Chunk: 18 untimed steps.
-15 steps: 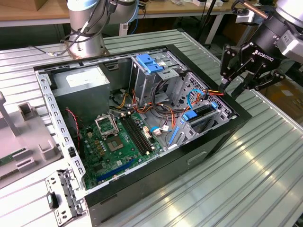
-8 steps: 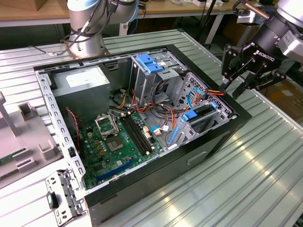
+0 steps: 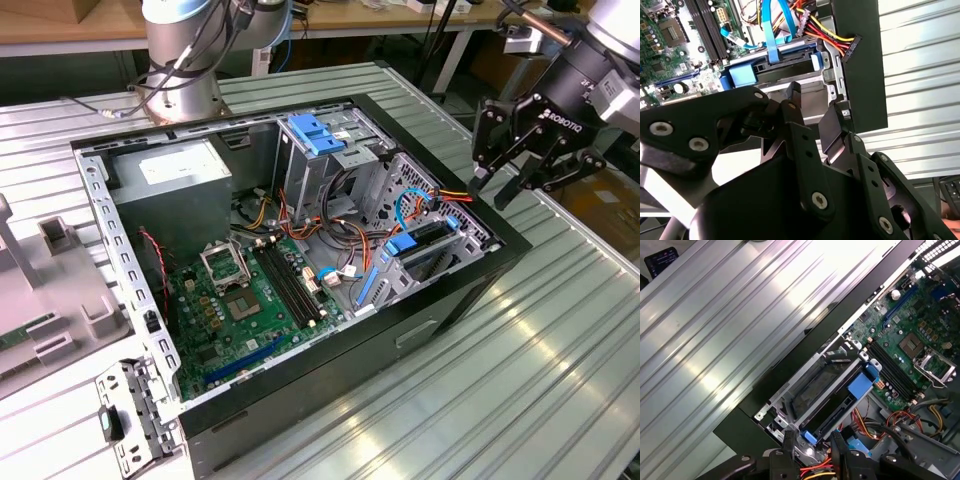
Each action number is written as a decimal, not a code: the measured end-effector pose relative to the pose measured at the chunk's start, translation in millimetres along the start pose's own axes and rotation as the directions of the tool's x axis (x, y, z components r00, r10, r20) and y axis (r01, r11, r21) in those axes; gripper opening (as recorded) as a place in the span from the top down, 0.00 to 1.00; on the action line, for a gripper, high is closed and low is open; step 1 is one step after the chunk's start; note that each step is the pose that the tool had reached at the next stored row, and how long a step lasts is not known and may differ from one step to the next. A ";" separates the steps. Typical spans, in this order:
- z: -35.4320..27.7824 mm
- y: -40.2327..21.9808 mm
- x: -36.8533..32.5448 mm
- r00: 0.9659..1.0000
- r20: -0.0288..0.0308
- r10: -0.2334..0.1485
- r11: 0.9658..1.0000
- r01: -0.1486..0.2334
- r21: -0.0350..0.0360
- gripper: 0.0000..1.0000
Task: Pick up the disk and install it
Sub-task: 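Insert the first disk wire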
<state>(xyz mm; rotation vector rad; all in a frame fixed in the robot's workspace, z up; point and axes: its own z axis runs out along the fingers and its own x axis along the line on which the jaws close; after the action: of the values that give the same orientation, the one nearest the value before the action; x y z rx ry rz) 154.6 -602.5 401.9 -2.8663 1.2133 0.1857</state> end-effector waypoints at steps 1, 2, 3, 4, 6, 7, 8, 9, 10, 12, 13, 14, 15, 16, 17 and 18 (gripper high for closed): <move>0.3 -0.9 0.9 1.000 0.000 0.000 1.000 0.000 0.000 0.58; 0.8 -2.4 2.4 1.000 0.000 0.000 1.000 0.000 0.000 0.58; 1.1 -3.1 3.1 1.000 0.000 0.000 1.000 0.000 0.000 0.58; 1.3 -3.8 3.8 1.000 0.000 0.000 1.000 0.000 0.000 0.58; 1.9 -5.9 6.0 1.000 0.000 0.000 1.000 0.000 0.000 0.58; 2.2 -6.7 6.8 1.000 0.000 -0.001 1.000 0.001 0.000 0.58; 2.6 -8.0 8.1 1.000 0.000 -0.001 1.000 0.001 0.000 0.58; 2.9 -9.3 9.4 1.000 0.000 -0.001 1.000 0.001 0.000 0.58; 3.2 -11.0 11.1 1.000 0.000 -0.001 1.000 0.001 0.000 0.58; 3.8 -13.9 13.9 1.000 0.000 -0.001 1.000 0.001 0.000 0.58; 4.2 -15.8 15.8 1.000 0.000 -0.001 1.000 0.001 -0.001 0.58; 5.0 -17.8 17.8 1.000 0.000 -0.002 1.000 0.002 -0.001 0.58; 5.9 -18.9 18.5 1.000 0.000 -0.002 1.000 0.002 -0.001 0.58; 7.8 -20.0 18.8 1.000 0.000 -0.002 1.000 0.002 -0.001 0.58; 8.8 -20.6 18.6 1.000 0.000 -0.002 1.000 0.002 -0.001 0.58; 9.8 -21.5 18.4 1.000 0.000 -0.002 1.000 0.002 -0.001 0.58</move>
<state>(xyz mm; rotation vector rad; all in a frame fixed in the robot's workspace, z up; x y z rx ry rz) 181.7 -599.9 389.4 -2.8681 1.2104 0.1863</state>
